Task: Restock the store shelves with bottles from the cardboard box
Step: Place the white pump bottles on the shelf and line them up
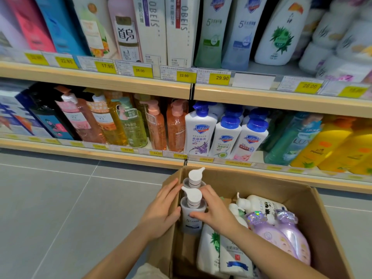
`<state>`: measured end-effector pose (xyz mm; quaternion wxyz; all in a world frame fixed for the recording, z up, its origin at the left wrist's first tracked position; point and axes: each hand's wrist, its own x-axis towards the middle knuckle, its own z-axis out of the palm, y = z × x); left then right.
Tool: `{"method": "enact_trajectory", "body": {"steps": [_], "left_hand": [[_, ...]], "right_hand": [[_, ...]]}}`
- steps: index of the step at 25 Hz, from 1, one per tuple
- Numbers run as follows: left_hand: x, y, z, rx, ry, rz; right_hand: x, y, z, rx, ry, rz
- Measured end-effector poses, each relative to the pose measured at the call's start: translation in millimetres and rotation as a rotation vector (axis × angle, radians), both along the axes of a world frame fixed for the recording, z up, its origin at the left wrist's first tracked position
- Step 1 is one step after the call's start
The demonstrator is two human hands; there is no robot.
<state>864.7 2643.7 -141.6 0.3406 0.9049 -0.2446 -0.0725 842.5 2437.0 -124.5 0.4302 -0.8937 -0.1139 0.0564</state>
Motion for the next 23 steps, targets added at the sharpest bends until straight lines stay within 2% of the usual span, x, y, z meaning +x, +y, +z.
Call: {"method": "enact_trajectory", "body": {"steps": [5, 9, 11, 13, 15, 18, 23], "left_hand": [[3.4, -2.1, 9.6, 0.011, 0.052, 0.005], [24.6, -6.7, 46.5, -0.089, 0.1, 0.008], [36.7, -15.0, 72.1, -0.24, 0.222, -0.01], [43.2, -24.2, 88.3, -0.388, 0.435, -0.058], [46.8, -31.4, 98.8, -0.398, 0.532, -0.115], [54.7, -40.7, 116.8, -0.39, 0.55, -0.141], [72.6, -64.5, 158.5, -0.514, 0.569, -0.133]], "right_hand": [[9.9, -5.8, 14.7, 0.054, 0.078, -0.024], [35.5, -19.3, 66.1, 0.173, 0.081, -0.077], [52.8, -25.9, 99.6, 0.236, 0.08, -0.084], [65.9, -30.7, 131.2, 0.257, 0.056, -0.08], [75.2, -35.8, 160.9, 0.247, 0.014, -0.084], [86.6, -41.4, 196.6, 0.282, -0.001, -0.104], [91.9, -49.5, 220.1, 0.477, -0.017, -0.242]]}}
